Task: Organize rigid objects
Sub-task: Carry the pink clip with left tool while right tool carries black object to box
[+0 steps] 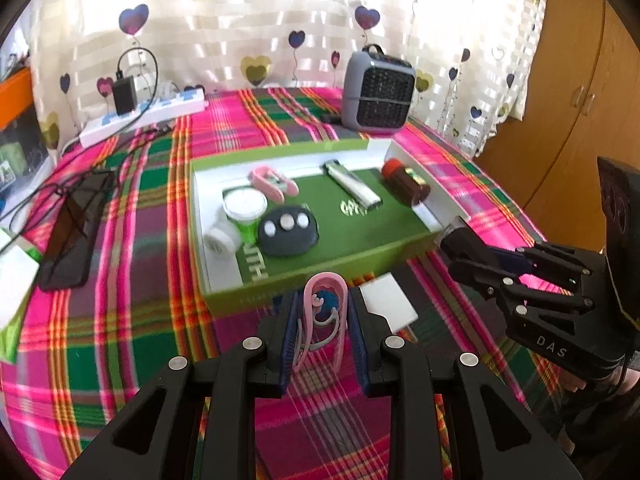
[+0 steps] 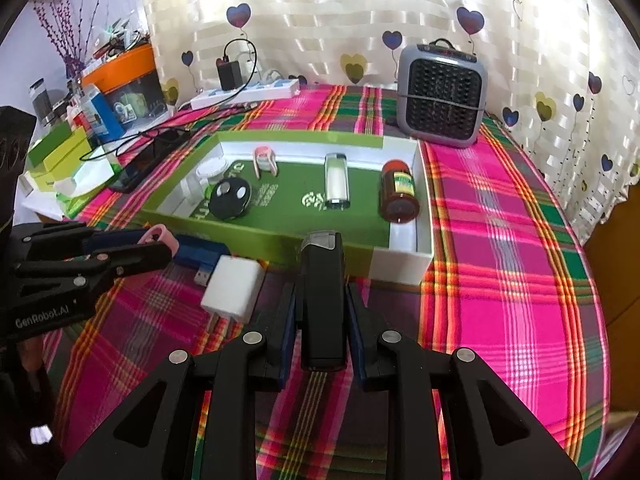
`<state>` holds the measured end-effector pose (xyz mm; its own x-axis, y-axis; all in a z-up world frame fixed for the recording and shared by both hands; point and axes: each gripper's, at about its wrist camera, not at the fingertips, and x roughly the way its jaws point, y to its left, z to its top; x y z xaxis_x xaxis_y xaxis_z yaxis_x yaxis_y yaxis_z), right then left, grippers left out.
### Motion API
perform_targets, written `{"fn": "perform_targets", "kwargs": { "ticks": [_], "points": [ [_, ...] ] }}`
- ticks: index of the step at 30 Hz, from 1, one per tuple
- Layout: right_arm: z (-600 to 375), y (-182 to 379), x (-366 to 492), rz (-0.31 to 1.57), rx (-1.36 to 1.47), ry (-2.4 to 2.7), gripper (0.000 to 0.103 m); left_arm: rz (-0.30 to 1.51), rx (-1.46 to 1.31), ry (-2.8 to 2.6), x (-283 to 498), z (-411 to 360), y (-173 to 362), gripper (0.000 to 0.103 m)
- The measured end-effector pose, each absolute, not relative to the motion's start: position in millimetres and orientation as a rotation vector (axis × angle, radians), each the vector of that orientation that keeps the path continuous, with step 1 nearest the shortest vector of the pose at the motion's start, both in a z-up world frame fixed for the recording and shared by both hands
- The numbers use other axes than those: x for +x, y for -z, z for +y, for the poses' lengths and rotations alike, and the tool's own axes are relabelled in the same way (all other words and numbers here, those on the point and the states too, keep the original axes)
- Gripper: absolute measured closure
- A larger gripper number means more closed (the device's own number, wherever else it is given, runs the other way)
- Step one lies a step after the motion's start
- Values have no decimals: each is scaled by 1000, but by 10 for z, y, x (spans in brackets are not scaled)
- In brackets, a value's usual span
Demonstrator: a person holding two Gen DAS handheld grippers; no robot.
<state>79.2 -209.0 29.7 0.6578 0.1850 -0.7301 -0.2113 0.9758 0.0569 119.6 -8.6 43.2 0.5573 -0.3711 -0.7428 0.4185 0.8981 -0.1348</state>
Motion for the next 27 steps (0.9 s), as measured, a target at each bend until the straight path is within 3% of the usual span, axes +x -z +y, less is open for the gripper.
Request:
{"fn": "perform_targets", "kwargs": {
  "ticks": [27],
  "points": [
    [-2027,-602,1472,807,12,-295,79,848,24,438,2025,-149,-622,80]
  ]
}}
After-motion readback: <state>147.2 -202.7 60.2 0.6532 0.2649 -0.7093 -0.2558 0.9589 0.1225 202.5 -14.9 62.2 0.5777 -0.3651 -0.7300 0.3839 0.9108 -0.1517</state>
